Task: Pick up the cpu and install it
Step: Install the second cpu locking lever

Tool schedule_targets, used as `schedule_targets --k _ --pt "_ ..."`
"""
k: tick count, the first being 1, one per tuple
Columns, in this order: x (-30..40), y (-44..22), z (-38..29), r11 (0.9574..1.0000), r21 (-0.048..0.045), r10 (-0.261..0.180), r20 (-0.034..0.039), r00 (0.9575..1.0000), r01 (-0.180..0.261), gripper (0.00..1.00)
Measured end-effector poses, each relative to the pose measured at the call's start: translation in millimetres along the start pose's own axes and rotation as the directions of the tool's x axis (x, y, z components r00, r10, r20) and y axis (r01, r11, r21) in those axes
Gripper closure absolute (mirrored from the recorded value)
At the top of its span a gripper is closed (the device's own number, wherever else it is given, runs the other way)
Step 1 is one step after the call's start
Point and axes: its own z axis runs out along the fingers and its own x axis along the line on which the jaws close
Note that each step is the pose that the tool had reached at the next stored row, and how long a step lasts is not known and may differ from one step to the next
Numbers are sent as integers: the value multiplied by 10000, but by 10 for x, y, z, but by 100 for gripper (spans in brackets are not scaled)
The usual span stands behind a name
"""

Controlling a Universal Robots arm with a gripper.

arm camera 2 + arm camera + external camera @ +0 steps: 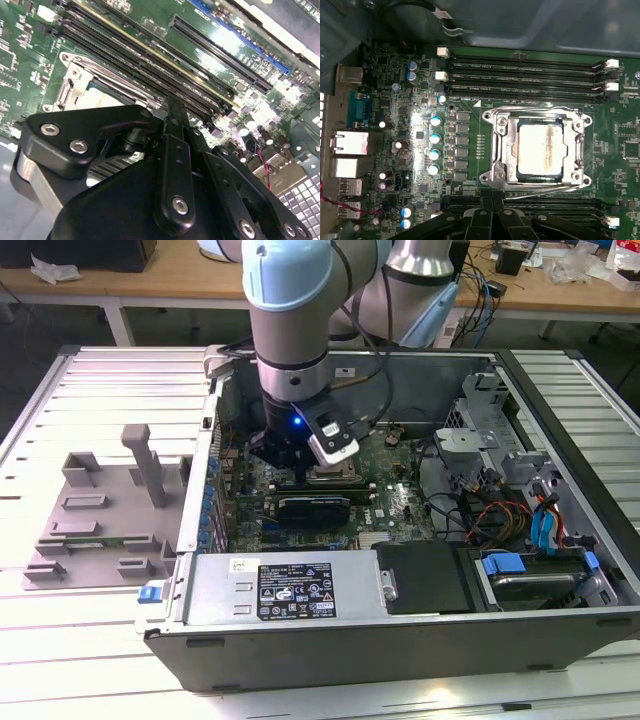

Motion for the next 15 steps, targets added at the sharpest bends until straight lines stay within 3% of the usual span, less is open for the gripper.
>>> schedule_targets --k 2,5,6,7,8,9,11,13,15 --pt "4 -1 9 10000 -7 0 0 10000 0 89" --pt "-16 -3 28 9999 -136 10 -20 10000 -10 89" --pt "-22 -8 35 9998 -211 16 -37 10000 -16 89" --pt "-22 -27 41 9986 -519 35 -26 10000 -36 89" --pt "-22 -40 45 9978 -656 42 -22 10000 -43 89" --pt "-21 -61 53 9975 -700 49 -32 10000 -51 89" --pt "-19 -95 71 9975 -703 66 -65 10000 -70 89" --pt "-16 -116 94 9959 -902 80 -64 9999 -85 89" --pt "-16 -123 99 9946 -1036 88 -60 9999 -94 89"
